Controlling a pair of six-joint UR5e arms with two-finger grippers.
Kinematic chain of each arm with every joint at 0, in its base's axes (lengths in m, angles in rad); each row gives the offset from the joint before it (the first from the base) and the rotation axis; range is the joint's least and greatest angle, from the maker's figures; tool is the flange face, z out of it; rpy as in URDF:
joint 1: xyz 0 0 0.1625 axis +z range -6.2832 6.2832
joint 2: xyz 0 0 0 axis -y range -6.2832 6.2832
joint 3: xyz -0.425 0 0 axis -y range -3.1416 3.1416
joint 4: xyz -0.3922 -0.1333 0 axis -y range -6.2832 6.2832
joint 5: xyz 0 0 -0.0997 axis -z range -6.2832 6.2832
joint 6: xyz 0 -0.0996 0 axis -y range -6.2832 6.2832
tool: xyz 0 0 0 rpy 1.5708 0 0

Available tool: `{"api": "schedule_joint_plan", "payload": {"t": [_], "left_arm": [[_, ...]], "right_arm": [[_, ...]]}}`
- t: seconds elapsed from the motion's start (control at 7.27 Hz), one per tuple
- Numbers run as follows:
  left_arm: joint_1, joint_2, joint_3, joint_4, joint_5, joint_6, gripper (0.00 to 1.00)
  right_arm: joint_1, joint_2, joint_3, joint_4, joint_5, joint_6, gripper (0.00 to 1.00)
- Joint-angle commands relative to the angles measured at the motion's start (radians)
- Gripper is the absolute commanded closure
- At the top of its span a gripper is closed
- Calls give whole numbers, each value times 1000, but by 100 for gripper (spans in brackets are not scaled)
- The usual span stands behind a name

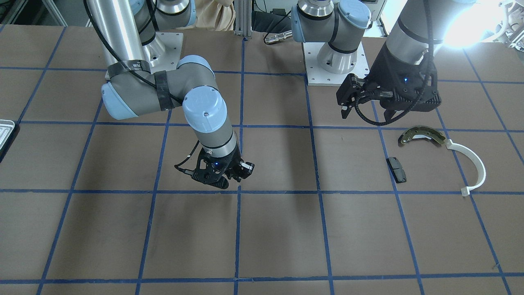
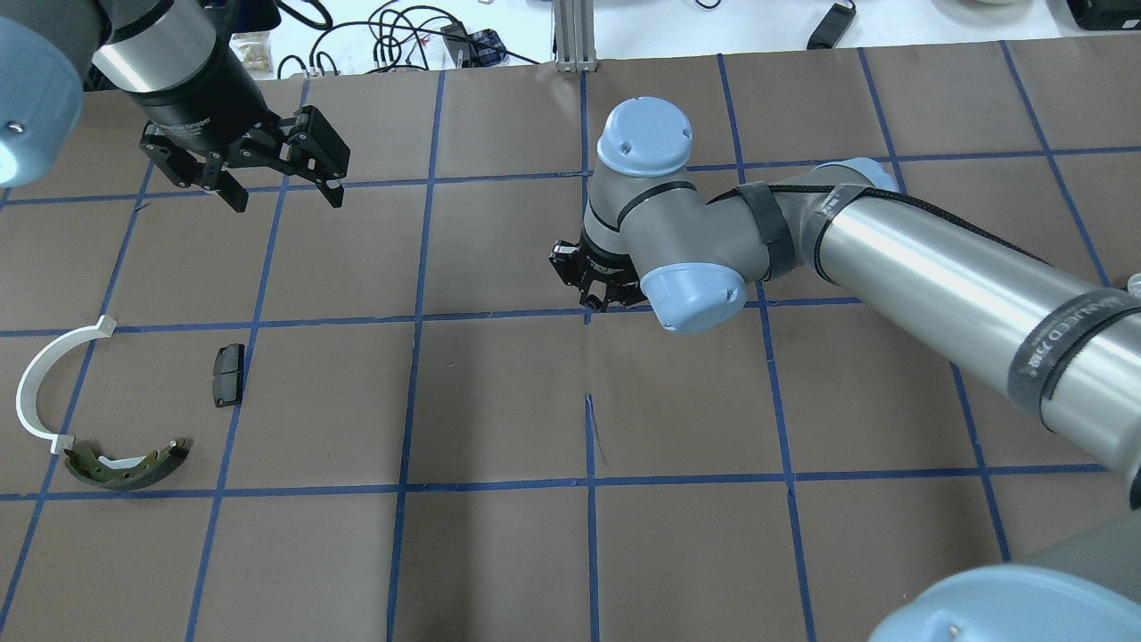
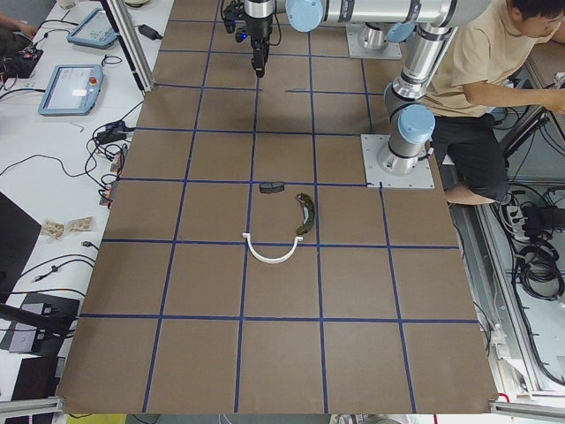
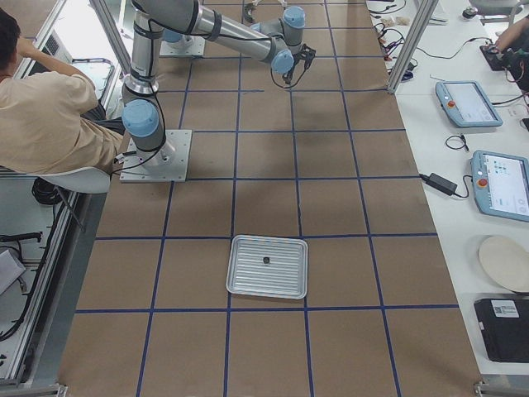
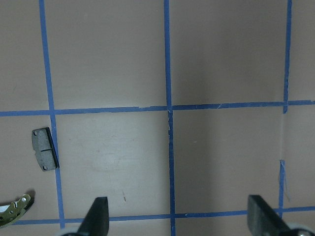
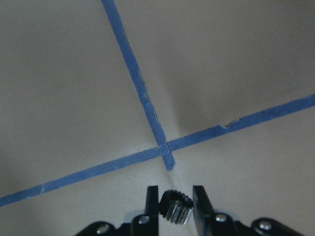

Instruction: Place bearing gear from tray to pile

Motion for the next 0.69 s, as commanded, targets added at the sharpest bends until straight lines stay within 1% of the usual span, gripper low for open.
{"api": "schedule_joint_plan", "payload": {"t": [0.0,0.14,0.28,0.41,0.55], "left_arm": [[0,0,0,0,0,1,0],[0,0,1,0,0,0,0],[0,0,0,0,0,0,0],[0,0,0,0,0,-6,0],[-1,-17,3,0,-1,-11,0]], "right_arm": [[3,3,-10,2,-2,-4,0],[-26,-3,-13,15,-7,-25,0],[-72,-29,-34,27,-2,-111,0],[-160,-82,-68,162,-8,-265,0],[-269,-157,-76,305,-19,-491,0]]}}
